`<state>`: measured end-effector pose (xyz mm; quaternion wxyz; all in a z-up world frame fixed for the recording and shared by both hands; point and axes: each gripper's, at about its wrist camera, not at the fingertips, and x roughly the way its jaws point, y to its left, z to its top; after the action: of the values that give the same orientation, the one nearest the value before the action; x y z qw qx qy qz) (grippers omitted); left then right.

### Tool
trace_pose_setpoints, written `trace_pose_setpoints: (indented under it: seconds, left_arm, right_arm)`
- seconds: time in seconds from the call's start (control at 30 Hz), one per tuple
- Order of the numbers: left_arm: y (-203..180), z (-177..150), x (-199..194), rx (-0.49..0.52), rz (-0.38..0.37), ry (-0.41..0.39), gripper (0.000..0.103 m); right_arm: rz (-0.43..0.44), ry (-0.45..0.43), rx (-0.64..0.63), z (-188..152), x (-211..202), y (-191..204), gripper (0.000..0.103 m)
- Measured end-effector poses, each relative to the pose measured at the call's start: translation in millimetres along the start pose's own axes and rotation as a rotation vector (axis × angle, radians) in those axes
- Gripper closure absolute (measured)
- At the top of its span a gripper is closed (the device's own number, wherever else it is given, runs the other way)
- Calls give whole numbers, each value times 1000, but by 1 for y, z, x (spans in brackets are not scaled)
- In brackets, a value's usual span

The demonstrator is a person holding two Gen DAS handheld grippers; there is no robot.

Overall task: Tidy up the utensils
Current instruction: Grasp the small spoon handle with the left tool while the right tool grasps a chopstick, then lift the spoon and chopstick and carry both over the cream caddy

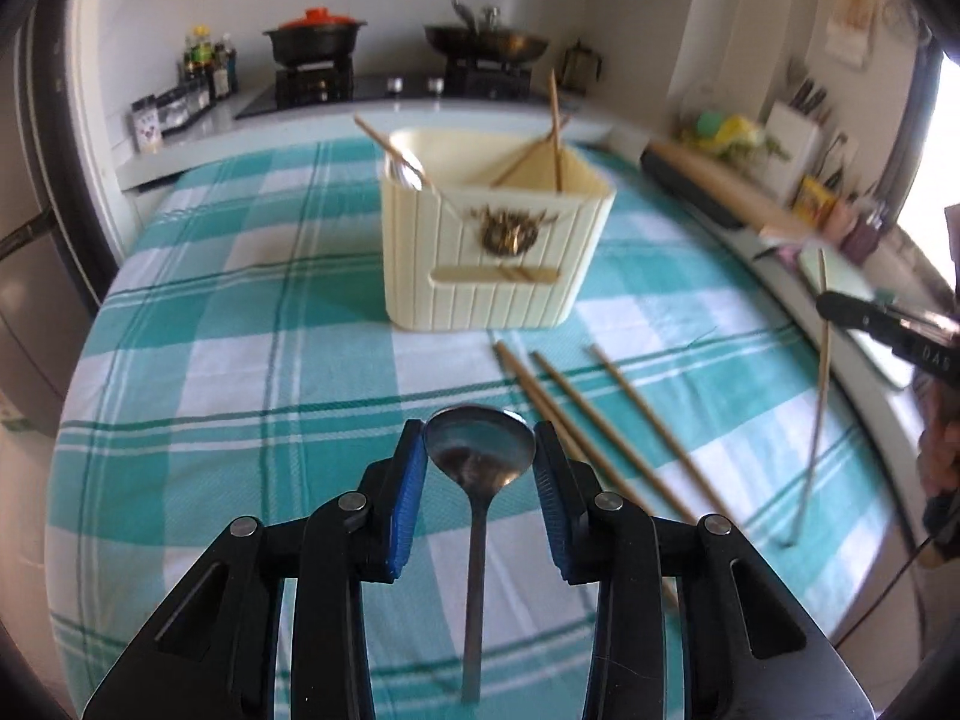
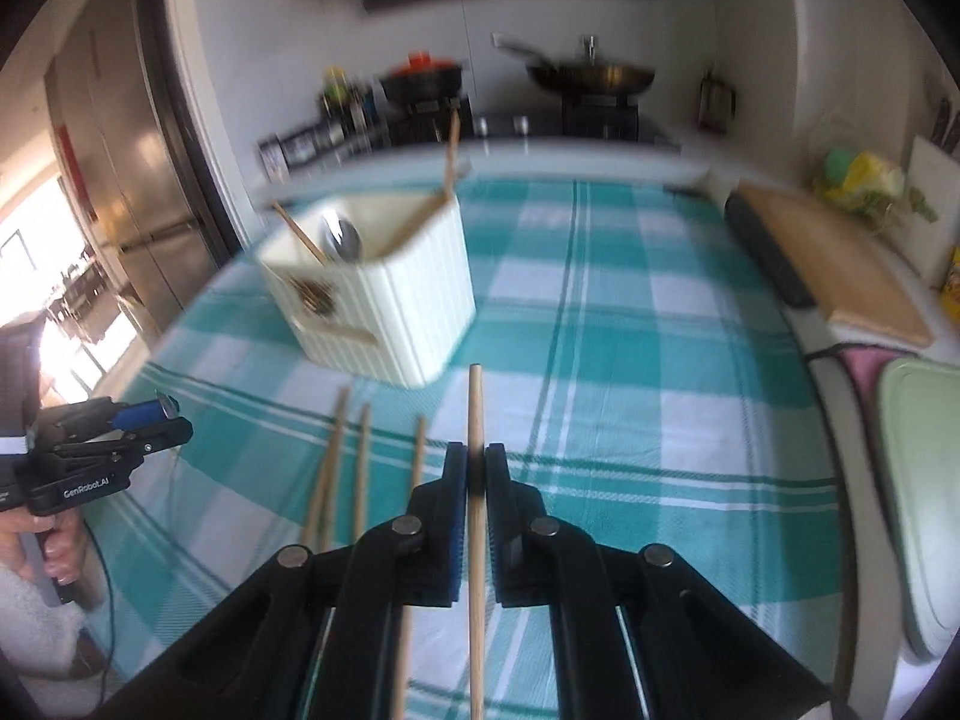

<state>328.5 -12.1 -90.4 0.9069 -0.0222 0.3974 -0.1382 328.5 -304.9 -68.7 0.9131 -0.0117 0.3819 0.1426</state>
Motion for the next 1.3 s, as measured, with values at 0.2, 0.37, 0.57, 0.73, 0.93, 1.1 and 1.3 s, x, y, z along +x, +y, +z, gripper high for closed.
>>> trace_pose_setpoints:
  seconds: [0.2,0.37,0.57,0.73,0.93,1.1,1.3]
  left_arm:
    - [2,-3,-38,-23,-18,-78,67]
    - [4,2,-57,-37,-37,-112,68]
    - [8,22,-68,-34,-64,-120,68]
    - [14,58,-81,-41,-95,-154,68]
    - [13,128,-100,-26,-67,-274,68]
    - [16,181,-88,-64,-21,-380,68]
    - [26,207,-24,-109,14,-348,68]
  right_arm:
    - [14,-108,1,-1,-47,14,97]
    - [11,-176,-9,4,-68,24,97]
    - [2,-242,-10,31,-76,29,97]
    - [3,-277,-28,67,-75,33,97]
    - [14,-336,-64,119,-71,41,97]
    - [23,-430,-81,162,-60,53,97]
    - [27,-473,-86,180,-12,61,97]
